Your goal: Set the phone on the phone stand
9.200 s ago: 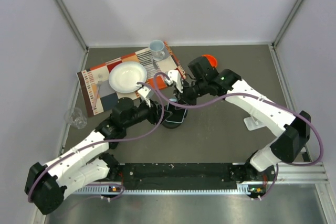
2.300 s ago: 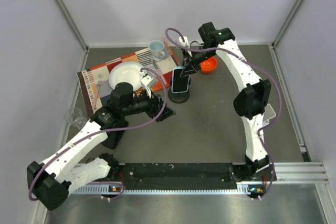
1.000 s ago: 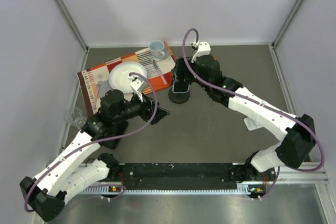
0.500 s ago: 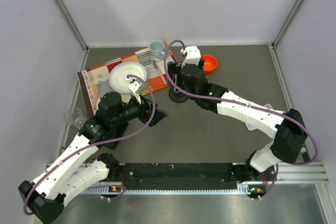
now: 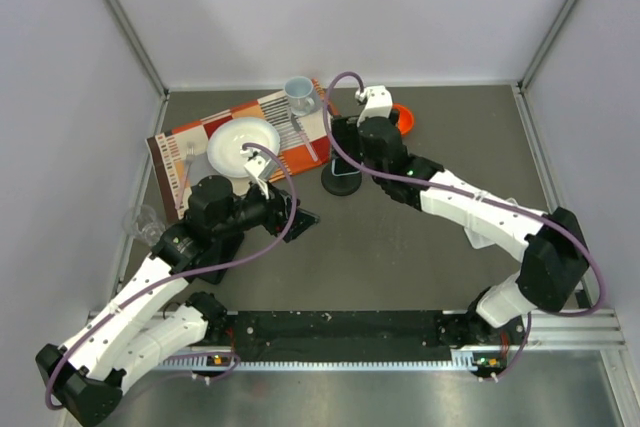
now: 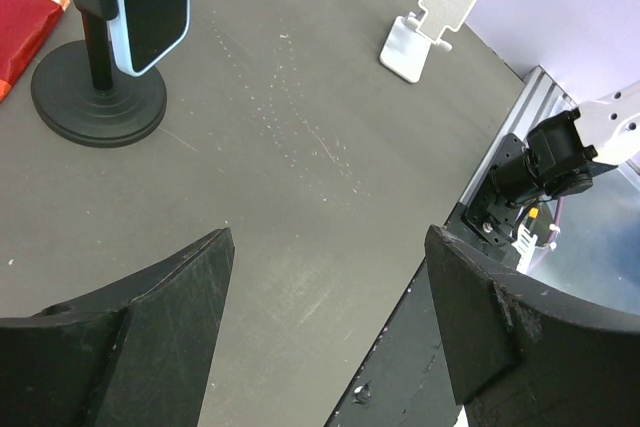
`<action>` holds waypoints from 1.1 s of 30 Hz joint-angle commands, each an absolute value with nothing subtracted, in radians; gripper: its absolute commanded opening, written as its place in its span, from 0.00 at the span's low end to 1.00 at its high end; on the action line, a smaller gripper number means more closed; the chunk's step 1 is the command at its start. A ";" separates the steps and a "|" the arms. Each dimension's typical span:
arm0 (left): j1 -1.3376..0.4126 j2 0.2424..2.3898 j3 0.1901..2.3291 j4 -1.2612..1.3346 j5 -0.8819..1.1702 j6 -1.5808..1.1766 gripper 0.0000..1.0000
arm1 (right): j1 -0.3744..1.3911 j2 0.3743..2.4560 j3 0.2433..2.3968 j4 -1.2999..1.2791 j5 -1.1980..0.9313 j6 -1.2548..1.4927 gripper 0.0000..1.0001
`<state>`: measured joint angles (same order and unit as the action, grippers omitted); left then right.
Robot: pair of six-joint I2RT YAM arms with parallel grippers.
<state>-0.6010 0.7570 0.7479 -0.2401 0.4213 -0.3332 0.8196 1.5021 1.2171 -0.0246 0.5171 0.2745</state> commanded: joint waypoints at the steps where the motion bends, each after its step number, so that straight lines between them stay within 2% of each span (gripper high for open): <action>1: -0.594 0.750 0.747 -0.215 0.426 -0.319 0.82 | 0.778 1.497 1.229 0.032 0.447 0.328 0.98; 10: -0.592 0.753 0.750 -0.207 0.434 -0.324 0.82 | 0.776 1.577 1.269 0.064 0.422 0.275 0.93; 13: -0.592 0.755 0.750 -0.209 0.433 -0.322 0.82 | 0.776 1.601 1.287 0.052 0.431 0.281 0.87; 17: -0.591 0.753 0.747 -0.210 0.431 -0.319 0.82 | 0.781 1.618 1.299 0.038 0.463 0.267 0.65; 18: -0.591 0.753 0.747 -0.210 0.430 -0.318 0.82 | 0.784 1.629 1.313 0.029 0.486 0.246 0.63; 19: -0.591 0.756 0.746 -0.209 0.426 -0.318 0.82 | 0.796 1.637 1.321 0.014 0.495 0.230 0.56; 24: -0.588 0.765 0.746 -0.201 0.433 -0.319 0.82 | 0.831 1.670 1.354 -0.023 0.601 0.172 0.39; 25: -0.588 0.765 0.746 -0.199 0.434 -0.319 0.82 | 0.839 1.678 1.356 -0.025 0.621 0.164 0.30; 33: -0.584 0.765 0.742 -0.199 0.436 -0.321 0.82 | 0.868 1.701 1.301 0.021 0.748 0.172 0.16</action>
